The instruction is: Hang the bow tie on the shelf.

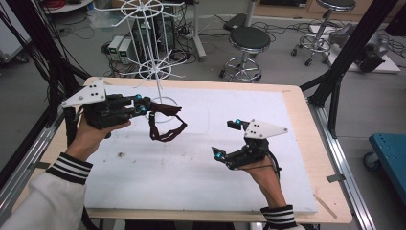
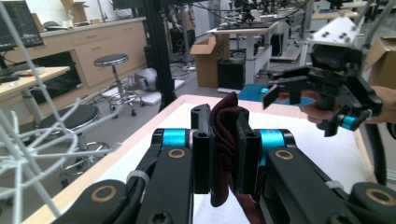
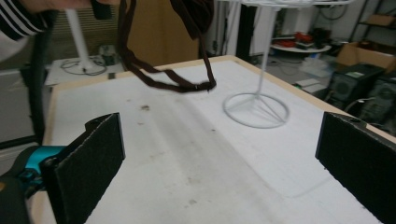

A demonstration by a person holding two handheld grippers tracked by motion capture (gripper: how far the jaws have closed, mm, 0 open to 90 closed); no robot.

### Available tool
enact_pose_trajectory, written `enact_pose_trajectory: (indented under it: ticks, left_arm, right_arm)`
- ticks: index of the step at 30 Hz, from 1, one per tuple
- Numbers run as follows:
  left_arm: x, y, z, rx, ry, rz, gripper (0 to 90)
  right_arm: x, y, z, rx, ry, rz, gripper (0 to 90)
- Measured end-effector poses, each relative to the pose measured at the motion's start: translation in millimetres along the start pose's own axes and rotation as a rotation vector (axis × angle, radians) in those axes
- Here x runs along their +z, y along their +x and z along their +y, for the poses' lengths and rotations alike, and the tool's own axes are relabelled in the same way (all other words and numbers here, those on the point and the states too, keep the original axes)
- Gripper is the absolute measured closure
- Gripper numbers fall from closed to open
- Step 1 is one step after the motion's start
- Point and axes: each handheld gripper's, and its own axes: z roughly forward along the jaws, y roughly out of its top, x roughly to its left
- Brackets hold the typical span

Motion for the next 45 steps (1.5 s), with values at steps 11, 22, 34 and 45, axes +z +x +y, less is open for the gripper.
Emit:
enact_pose_trajectory:
  ticks: [11,22,34,45]
  left_arm:
    - [2.3,17.7,14.6,0.025,-0.001,0.067,80.7]
    - [8.3,33.0,15.6,0.022,-0.014,0.11,80.6]
    - [21.5,42.6,15.6,0.028,-0.015,0.132,80.6]
    - [28.4,55.7,14.7,0.029,0.009,0.164,80.6]
  right_arm:
    - [-27.0,-9.3,-18.3,0.038,-0.045,-0.099,0.6]
    - [-44.0,-12.0,-39.9,0.055,-0.05,-0.162,0.6]
    - [-54.8,-12.4,-62.0,0.078,-0.061,-0.224,0.7]
    - [-55.7,-10.9,-78.7,0.072,-0.106,-0.302,0.7]
